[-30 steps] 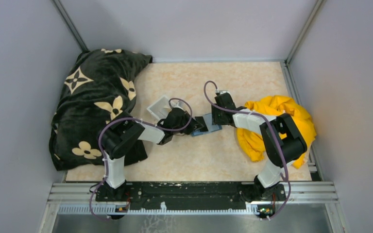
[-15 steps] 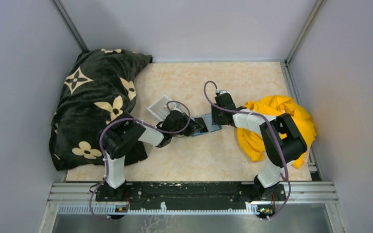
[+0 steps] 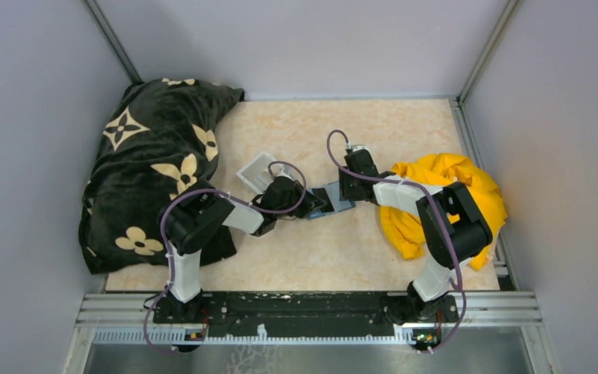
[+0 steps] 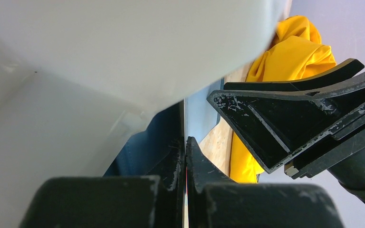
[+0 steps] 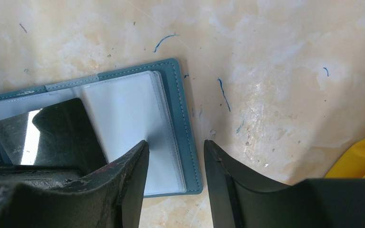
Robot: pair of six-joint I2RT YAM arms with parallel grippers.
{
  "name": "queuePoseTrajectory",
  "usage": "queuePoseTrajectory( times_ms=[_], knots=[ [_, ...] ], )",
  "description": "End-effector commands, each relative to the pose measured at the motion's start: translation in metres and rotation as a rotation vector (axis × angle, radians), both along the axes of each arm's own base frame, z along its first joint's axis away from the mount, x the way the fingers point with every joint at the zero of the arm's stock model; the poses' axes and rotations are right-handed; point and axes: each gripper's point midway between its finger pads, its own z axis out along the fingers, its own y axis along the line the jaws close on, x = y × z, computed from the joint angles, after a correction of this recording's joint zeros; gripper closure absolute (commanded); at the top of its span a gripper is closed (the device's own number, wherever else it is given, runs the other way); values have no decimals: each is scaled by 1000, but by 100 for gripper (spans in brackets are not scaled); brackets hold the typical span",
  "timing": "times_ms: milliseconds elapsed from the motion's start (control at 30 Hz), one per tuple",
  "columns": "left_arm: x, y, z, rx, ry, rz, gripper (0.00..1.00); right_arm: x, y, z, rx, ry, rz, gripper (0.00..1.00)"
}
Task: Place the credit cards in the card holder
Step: Insert the credit card into the card holder.
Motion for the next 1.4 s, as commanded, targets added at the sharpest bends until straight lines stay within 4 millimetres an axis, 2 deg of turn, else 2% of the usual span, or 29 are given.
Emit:
queuePoseTrajectory(
  times_ms=[0,467,800,1067,1367],
  knots=[
    [-7,10,-34,83,61,8,100,-14,-11,-16,-40,63,-7,53],
    [1,13,-30,83,27,50,100,-13,-11,-17,-42,68,-6,53],
    [-1,21,-36,64,54,111,100,-13,-11,-20,-42,73,-5,53],
    [-7,12,-44,64,83,51,100,-14,-11,-20,-42,75,-5,53],
    [-14,11,-49,77,95,17,100,-15,-11,-21,-41,79,-4,53]
  ],
)
